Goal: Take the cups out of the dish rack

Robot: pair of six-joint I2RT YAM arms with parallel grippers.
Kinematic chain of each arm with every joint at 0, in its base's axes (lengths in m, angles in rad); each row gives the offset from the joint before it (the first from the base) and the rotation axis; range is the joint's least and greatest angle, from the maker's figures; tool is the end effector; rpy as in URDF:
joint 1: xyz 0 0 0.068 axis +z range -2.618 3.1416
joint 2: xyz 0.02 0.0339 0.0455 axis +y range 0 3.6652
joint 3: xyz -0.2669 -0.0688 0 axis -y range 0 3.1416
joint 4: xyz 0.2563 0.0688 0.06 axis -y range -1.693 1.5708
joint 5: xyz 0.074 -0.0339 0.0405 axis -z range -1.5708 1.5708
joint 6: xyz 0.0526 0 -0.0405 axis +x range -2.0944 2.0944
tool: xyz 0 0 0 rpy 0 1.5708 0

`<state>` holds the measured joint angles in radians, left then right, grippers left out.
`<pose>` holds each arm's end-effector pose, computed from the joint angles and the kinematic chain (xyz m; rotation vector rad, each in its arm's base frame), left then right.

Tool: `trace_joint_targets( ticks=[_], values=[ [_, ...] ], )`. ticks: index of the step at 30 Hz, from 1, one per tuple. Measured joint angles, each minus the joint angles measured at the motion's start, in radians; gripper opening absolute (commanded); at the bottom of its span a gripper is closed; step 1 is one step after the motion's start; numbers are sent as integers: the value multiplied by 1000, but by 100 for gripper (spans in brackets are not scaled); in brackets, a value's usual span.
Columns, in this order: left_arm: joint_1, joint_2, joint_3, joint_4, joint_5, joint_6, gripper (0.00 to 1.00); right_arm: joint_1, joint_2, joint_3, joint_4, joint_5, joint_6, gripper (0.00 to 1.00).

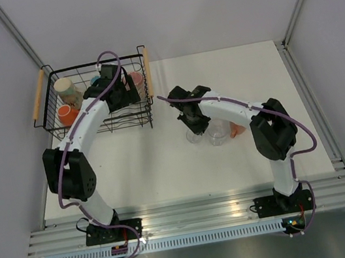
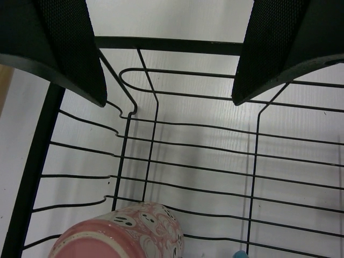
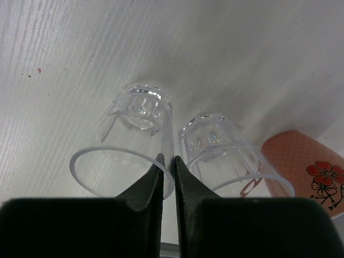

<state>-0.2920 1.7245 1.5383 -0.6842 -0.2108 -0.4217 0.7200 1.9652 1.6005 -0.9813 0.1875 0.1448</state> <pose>0.3907 -0.1060 0.2929 -0.2496 2.4036 -0.0687 0.3158 0.2639 0.2020 -0.7815 2.7489 -0.1088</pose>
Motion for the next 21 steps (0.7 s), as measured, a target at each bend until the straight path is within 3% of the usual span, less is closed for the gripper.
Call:
trace_joint_targets(
  ticks=[9,10,12,13,21],
  values=[
    [18,82,60,-3,-2,2,100,-10,5,14,-2,-3,-3,37],
    [18,86,64,-3,-2,2,100,-10,5,18,-3,-2,-3,46],
    [18,89,74,-4,-2,2,100,-10,5,24,0,2,1,54],
    [18,89,81,-5,-2,2,100,-10,5,26,0,6,-1,64],
    [18,147,239,1,-41,4,100,-10,-133,29,30,20,29,89]
  ],
)
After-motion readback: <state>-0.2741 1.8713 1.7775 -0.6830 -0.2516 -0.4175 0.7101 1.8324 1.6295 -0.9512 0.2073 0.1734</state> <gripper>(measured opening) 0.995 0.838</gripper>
